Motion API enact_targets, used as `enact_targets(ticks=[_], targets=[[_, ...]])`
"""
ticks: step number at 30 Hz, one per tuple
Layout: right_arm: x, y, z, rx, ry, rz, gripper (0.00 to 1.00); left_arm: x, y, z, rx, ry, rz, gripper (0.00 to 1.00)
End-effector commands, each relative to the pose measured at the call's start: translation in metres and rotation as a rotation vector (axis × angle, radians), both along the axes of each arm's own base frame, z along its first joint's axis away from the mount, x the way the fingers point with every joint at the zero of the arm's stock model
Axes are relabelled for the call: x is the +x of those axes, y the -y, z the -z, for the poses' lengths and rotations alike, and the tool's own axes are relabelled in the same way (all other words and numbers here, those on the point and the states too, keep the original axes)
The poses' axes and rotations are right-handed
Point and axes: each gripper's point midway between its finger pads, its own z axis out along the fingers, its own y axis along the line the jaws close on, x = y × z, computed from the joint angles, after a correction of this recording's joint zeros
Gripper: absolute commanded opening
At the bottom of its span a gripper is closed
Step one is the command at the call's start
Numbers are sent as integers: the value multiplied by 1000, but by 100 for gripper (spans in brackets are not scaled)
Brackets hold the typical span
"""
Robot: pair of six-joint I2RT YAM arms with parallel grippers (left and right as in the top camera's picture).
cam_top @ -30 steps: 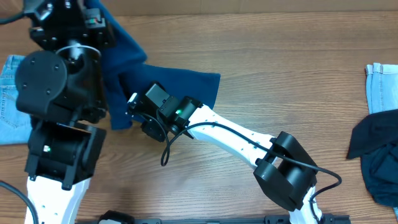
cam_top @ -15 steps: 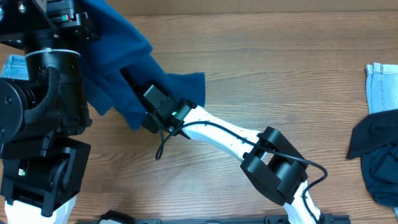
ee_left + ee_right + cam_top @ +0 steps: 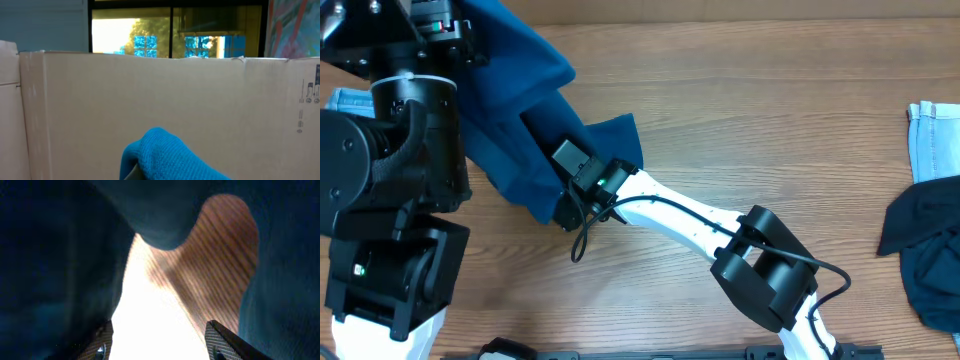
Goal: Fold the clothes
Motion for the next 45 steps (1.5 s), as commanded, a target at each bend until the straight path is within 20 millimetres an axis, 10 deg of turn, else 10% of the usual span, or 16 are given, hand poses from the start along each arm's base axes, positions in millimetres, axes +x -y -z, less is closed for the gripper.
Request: enact_targets(ticks=[1,9,15,19,25,31,45], targets=[[-20,-30,-40,140,27,-98,64,-9,1,-15,7,36,12,4],[-14,-65,-67,233,208,-73,60,-10,17,-11,14,21,63,4],[13,-57,-73,214,295,52,38,-21,16,-26,-17,60,61,4],[22,-55,-76,211,328,99,4,-29,10,-34,-30,77,47,4],[17,-26,-80,102,318,130,4,-4,20,-8,56,-35,23,4],[6,26,-144,96,288,187,4,23,16,15,138,-128,-92,4],[-2,-40,-79,222,122,49,29,-54,-2,-66,24,92,-26,4]])
